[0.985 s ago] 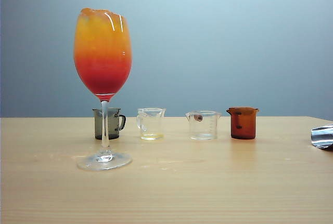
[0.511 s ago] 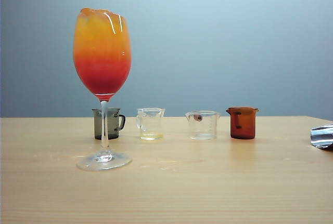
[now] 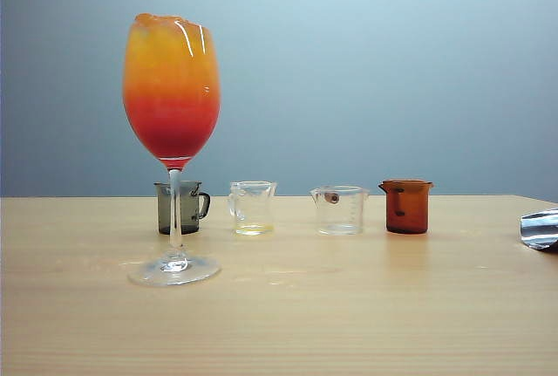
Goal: Pick up the fourth measuring cup from the left, pour the grenadine inside into the goblet, and finally put the measuring cup back in its original place.
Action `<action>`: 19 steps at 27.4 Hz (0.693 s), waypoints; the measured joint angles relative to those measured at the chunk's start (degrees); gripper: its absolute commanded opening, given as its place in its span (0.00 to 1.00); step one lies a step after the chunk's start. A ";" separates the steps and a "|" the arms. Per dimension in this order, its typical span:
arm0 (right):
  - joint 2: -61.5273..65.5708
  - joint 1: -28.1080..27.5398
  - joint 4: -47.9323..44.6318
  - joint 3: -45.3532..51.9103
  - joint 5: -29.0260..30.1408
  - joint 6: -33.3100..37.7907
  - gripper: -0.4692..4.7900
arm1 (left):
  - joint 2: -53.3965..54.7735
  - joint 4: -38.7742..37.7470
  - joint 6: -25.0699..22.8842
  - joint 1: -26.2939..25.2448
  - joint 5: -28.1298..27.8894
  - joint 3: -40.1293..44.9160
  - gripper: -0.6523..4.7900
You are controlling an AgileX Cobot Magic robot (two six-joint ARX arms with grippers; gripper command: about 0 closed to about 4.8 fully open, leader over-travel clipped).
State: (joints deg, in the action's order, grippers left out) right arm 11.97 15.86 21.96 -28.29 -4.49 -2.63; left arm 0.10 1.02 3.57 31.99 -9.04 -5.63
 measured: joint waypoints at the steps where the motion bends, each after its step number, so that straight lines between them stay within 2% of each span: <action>1: 0.00 0.00 -0.02 0.00 0.00 -0.02 0.08 | 0.00 0.35 -0.13 0.00 -0.79 0.00 0.11; 4: 0.00 0.00 0.00 0.00 0.00 -0.02 0.08 | 0.00 1.79 -0.33 -1.92 -2.78 0.04 0.11; 6: -0.02 0.00 0.00 0.00 0.00 -0.02 0.08 | 0.00 1.77 -0.33 -9.68 -1.05 0.11 0.11; 11: -0.02 0.00 -0.02 0.00 0.00 -0.02 0.08 | 0.00 1.73 -0.33 -22.58 5.75 0.13 0.11; 15: -0.02 0.00 0.00 0.00 0.02 0.00 0.08 | 0.00 -1.44 -0.33 -29.51 9.97 0.13 0.11; 19: -0.02 0.00 -0.02 0.00 0.02 -0.02 0.08 | 0.00 -3.26 -1.20 -31.85 10.43 0.92 0.11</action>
State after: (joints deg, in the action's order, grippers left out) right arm 11.94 15.86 21.93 -28.29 -4.47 -2.66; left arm 0.10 -2.24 2.37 0.14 1.39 -4.71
